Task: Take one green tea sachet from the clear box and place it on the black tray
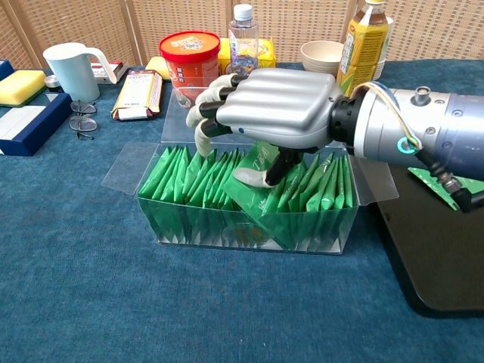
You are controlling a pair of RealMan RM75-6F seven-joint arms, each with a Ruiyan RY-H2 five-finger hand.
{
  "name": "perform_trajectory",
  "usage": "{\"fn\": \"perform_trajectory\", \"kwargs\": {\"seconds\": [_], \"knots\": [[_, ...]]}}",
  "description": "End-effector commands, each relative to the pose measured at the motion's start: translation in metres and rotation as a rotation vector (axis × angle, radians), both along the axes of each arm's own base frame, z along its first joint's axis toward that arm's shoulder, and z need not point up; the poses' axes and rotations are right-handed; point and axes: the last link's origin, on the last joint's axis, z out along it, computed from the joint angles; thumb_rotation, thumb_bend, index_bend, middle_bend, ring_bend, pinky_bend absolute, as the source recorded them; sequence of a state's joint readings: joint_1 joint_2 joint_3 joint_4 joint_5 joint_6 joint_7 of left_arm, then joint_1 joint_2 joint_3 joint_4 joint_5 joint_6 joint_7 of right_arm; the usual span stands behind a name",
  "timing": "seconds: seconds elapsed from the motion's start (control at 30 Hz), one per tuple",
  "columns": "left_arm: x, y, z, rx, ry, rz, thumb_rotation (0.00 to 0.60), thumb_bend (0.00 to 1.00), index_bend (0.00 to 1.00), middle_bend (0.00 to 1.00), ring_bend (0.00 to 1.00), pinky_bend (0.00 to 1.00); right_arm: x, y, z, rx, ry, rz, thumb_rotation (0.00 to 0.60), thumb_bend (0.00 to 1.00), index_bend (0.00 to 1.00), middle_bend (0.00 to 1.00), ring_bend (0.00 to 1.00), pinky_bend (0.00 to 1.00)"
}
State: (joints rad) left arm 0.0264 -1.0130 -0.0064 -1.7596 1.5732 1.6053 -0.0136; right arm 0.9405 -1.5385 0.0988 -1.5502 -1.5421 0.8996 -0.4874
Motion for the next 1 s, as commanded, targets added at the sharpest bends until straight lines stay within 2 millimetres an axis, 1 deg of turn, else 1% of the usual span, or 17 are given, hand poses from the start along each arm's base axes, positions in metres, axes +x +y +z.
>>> {"fn": "perform_trajectory", "kwargs": {"seconds": [0.03, 0.1, 0.27, 0.5, 1.0], "knots": [[0.0000, 0.0000, -0.0001, 0.000, -0.001, 0.000, 0.600, 0.30, 0.19, 0.18, 0.13, 0.25, -0.0005, 0.0001, 0.0002, 0.001, -0.001, -0.001, 0.498, 0.51, 0.34, 0.17, 0.09, 0.03], [0.0001, 0.0000, -0.0002, 0.000, -0.001, -0.001, 0.600, 0.30, 0.19, 0.18, 0.13, 0.25, -0.0009, 0.0005, 0.0003, 0.006, 0.001, -0.001, 0.504, 0.52, 0.38, 0.17, 0.09, 0.03], [0.0002, -0.0001, -0.0002, 0.001, -0.002, -0.002, 0.600, 0.30, 0.19, 0.18, 0.13, 0.25, -0.0006, 0.0015, 0.0011, 0.013, 0.001, 0.000, 0.549, 0.53, 0.47, 0.20, 0.11, 0.03], [-0.0001, -0.0004, 0.0004, 0.004, -0.003, -0.003, 0.600, 0.30, 0.19, 0.18, 0.13, 0.25, 0.0002, 0.0028, 0.0009, 0.021, -0.001, 0.003, 0.597, 0.54, 0.55, 0.22, 0.13, 0.03], [0.0009, 0.0003, 0.0005, 0.007, -0.004, -0.008, 0.600, 0.30, 0.19, 0.18, 0.13, 0.25, 0.0014, 0.0050, 0.0041, 0.031, -0.010, 0.004, 0.600, 0.56, 0.65, 0.27, 0.17, 0.03]]}}
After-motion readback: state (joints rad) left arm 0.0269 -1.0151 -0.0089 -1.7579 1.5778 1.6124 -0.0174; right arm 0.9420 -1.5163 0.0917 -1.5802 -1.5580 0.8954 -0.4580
